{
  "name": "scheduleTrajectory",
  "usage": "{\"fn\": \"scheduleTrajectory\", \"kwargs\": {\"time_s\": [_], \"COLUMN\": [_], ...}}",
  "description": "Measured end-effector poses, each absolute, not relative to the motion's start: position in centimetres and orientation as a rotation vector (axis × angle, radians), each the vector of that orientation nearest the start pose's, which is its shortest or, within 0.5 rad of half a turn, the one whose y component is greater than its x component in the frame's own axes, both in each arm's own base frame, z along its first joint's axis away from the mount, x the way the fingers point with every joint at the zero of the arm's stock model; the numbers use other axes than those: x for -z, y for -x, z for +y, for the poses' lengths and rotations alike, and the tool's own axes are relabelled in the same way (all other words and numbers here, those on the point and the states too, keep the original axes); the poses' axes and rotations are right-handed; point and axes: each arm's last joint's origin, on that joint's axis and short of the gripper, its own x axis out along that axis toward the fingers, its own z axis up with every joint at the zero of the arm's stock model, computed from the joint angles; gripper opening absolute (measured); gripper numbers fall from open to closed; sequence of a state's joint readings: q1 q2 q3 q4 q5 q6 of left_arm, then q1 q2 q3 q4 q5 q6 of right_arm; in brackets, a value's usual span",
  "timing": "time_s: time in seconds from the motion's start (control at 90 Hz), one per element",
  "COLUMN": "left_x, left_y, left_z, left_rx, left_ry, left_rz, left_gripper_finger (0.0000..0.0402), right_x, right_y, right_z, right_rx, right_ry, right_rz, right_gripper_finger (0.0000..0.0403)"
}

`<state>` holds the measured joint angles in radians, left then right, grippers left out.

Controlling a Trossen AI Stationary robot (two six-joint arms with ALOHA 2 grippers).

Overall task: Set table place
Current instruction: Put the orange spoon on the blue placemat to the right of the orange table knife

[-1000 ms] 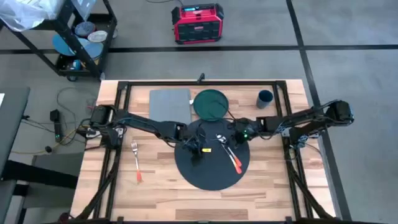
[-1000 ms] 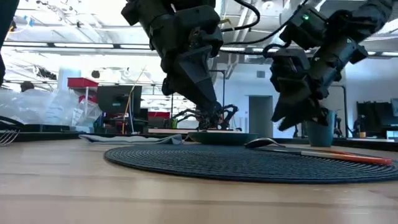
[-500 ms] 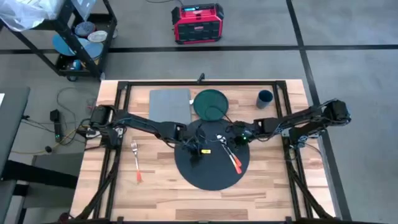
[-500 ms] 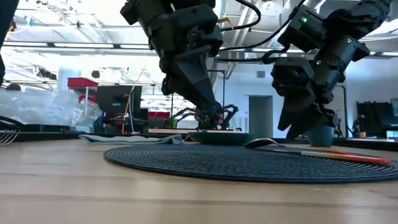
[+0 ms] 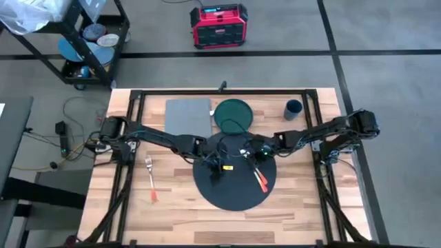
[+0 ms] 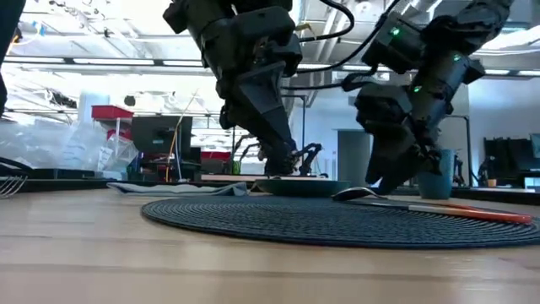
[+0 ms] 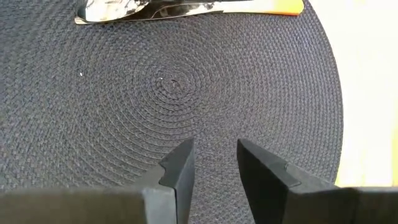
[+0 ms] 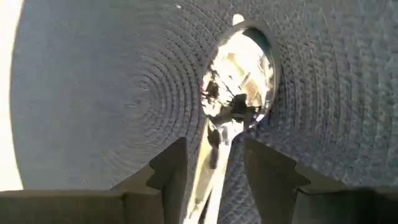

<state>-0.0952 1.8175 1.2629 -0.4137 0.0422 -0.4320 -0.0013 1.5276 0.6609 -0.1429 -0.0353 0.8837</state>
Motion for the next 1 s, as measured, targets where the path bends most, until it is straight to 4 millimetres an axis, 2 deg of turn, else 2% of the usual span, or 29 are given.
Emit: {"fn": "scheduleTrajectory", "kwargs": {"time_s": [0.133, 0.222, 0.3, 0.389, 0.433, 0.722, 1.0], "left_x": [-20.1, -20.1, -20.0, -20.0, -20.0, -20.0, -20.1], "left_y": [-37.6, -37.5, -37.5, -37.5, -37.5, -37.5, -37.5], "left_z": [-3.8, -4.1, -4.3, -4.4, -4.4, -4.4, -4.4], "left_rx": [-0.084, -0.081, -0.076, -0.071, -0.07, -0.069, -0.069], "left_ry": [0.368, 0.363, 0.358, 0.355, 0.355, 0.351, 0.351], "left_rz": [0.99, 1.004, 1.008, 1.007, 1.007, 1.007, 1.003], "left_gripper_finger": [0.0105, 0.0105, 0.0105, 0.0105, 0.0105, 0.0105, 0.0105], "right_x": [-13.3, -13.2, -13.2, -13.5, -13.8, -16.1, -17.3], "right_y": [-27.0, -27.3, -27.3, -27.2, -27.1, -26.4, -23.5], "right_z": [0.1, 0.0, 0.0, 0.1, 0.1, 0.0, -0.1], "right_rx": [0.431, 0.44, 0.446, 0.431, 0.424, 0.412, 0.482], "right_ry": [-0.816, -0.812, -0.806, -0.787, -0.779, -0.791, -0.743], "right_rz": [0.985, 0.996, 0.992, 0.985, 0.982, 0.91, 1.051], "right_gripper_finger": [0.0138, 0.0121, 0.0086, 0.0025, 0.0012, 0.0, 0.0]}}
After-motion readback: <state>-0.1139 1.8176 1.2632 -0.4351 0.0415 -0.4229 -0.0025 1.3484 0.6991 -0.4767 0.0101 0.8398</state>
